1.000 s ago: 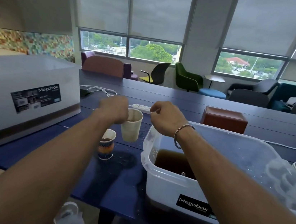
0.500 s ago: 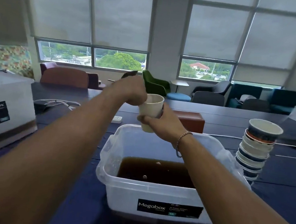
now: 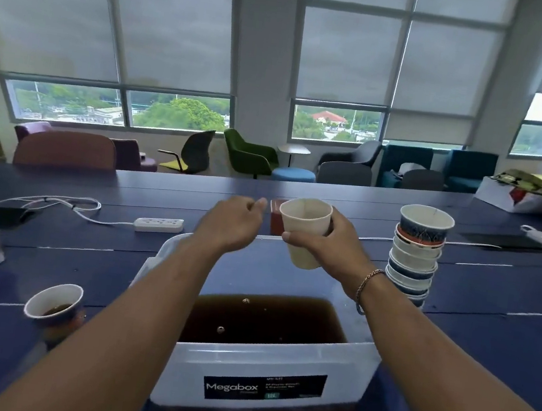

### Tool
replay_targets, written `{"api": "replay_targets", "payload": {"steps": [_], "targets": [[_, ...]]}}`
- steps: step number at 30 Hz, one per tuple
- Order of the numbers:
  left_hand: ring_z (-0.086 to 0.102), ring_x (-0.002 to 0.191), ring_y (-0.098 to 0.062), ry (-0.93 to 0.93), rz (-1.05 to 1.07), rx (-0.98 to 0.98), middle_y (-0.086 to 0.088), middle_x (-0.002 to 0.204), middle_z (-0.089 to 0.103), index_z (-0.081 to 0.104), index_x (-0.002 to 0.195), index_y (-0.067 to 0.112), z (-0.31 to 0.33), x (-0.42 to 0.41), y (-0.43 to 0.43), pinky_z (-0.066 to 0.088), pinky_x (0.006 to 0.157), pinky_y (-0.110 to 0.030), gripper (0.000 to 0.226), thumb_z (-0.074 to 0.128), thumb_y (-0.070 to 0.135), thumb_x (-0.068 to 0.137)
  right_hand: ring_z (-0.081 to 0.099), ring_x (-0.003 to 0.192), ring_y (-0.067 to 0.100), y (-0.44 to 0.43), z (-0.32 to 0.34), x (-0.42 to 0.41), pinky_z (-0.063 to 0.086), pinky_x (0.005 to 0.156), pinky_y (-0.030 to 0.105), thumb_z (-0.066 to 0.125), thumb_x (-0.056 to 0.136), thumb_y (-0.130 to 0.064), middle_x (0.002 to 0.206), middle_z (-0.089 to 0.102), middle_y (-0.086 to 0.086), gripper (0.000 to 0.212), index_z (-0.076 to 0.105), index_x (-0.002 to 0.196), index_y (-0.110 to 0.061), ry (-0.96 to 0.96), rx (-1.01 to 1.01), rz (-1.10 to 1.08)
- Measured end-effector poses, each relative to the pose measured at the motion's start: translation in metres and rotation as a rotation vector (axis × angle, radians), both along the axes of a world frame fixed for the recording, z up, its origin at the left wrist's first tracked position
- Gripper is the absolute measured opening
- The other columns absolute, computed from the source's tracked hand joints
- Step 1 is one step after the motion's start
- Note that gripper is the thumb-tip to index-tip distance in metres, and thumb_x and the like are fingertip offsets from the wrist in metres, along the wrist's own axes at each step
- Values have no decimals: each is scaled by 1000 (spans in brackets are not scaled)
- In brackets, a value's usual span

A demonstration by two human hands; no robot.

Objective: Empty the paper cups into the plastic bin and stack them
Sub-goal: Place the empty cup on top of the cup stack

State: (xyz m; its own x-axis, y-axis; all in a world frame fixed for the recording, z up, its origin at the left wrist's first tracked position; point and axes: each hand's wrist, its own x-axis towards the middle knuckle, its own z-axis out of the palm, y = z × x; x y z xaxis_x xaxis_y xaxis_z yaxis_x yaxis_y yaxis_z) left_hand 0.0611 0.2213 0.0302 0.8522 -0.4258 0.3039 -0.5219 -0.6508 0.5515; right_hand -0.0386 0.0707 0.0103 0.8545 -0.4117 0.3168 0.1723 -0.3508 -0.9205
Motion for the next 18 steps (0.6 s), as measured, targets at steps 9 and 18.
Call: {"api": "replay_targets", "payload": {"steps": [9,18], "targets": [[51,122,-25,137,-66,213,1,139,56,60,131,34,-27,19,25,38,107,-57,34,44,32,101,58,84,6,0,-5,-5,46,60,17,82,74,-23,96,62,-14,41,57,106,-31,65,-71,49],[51,121,-28,157,-22,247,-4,149,45,54,135,45,-31,18,29,37,109,-58,57,44,7,93,59,94,11,1,-16,-4,47,69,24,83,71,-30,105,63,-9,53,57,117,-26,142,-325,-16]]}}
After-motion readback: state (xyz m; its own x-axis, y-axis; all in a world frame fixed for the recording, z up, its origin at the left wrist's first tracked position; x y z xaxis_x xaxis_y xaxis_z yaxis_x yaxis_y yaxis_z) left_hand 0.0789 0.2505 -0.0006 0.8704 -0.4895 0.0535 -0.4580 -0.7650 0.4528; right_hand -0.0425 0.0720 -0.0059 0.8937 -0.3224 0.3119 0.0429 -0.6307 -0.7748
